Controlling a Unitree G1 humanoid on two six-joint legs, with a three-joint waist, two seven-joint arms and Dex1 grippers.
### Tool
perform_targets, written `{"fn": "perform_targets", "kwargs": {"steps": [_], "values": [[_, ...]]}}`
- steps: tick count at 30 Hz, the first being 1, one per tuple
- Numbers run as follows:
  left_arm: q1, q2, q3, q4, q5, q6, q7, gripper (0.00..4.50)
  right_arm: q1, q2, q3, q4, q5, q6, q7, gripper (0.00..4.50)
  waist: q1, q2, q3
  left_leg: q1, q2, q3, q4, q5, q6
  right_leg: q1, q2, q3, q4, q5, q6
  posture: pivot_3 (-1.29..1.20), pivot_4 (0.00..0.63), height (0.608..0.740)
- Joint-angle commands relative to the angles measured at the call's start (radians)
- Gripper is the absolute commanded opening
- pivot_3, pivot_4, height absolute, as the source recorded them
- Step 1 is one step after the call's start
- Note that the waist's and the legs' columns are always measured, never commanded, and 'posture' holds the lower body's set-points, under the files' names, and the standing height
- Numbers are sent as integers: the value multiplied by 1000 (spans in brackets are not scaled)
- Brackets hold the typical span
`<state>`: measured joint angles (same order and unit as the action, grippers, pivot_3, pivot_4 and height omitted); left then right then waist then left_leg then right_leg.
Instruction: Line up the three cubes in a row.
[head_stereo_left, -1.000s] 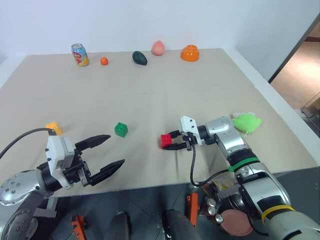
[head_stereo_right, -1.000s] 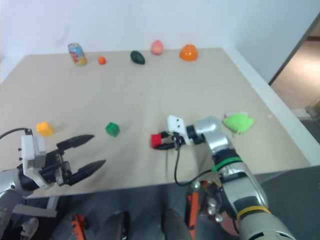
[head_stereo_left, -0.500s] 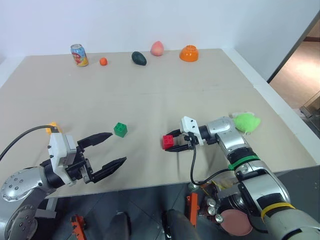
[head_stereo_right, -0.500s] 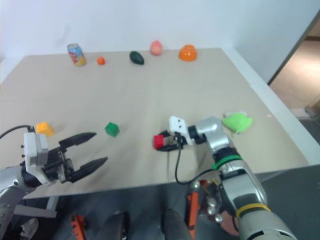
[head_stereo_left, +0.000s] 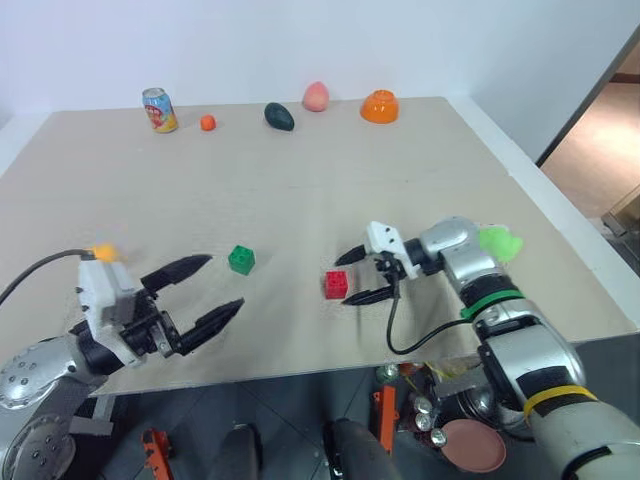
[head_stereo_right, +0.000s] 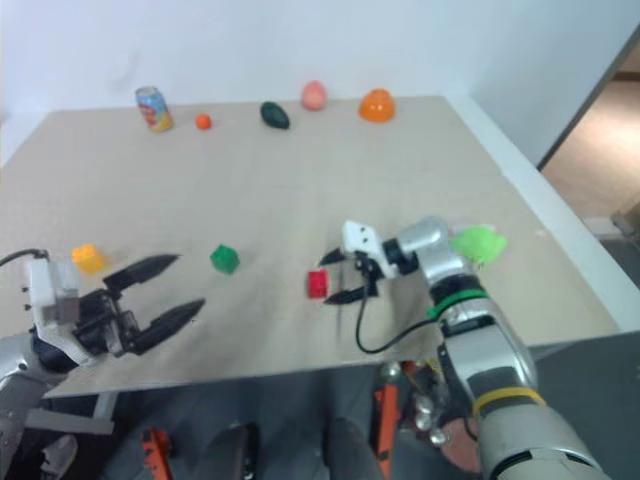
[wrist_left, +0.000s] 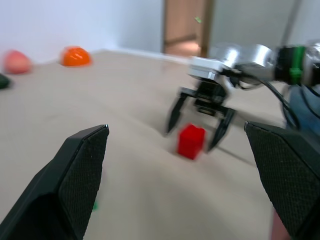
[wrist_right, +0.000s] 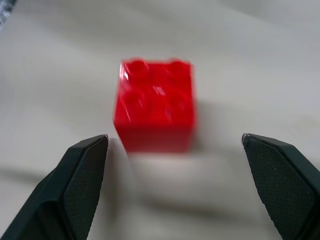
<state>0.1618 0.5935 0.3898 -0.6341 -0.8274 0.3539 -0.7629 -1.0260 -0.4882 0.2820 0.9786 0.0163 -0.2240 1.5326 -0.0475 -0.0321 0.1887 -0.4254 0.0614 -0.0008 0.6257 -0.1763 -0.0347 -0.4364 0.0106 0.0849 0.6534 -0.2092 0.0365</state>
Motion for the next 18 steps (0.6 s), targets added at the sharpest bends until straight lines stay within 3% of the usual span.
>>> {"fn": "perform_targets", "kwargs": {"steps": [1,3,9,13,18], "values": [[-5,-20,56,-24,-59,11,81,4500,-36,-90,22,-40,53,-7,82,4445,0,0,0,0,0,0,0,0,0,0,0,0,0,0,0,0,150,738],[4,-29,66,-18,-70,14,105,4500,-46,-117,-2,-41,50,-28,80,4445,-1,0,0,0,0,0,0,0,0,0,0,0,0,0,0,0,150,738],[6,-36,49,57,16,19,193,4500,-91,-87,-186,-153,164,132,-133,4445,-10,1,1,1,0,1,0,0,0,-1,1,1,2,2,-2,0,150,738],[-18,-33,-12,127,94,50,240,4500,23,-32,-274,-445,240,288,-314,4445,-10,1,0,2,0,0,0,0,0,-2,2,1,4,2,-2,0,150,738],[-72,-26,-113,207,200,94,275,4500,230,-4,-278,-844,295,485,-452,4445,4,-2,-1,-1,0,-1,0,0,-1,-2,1,1,5,-1,-1,0,150,738]]}}
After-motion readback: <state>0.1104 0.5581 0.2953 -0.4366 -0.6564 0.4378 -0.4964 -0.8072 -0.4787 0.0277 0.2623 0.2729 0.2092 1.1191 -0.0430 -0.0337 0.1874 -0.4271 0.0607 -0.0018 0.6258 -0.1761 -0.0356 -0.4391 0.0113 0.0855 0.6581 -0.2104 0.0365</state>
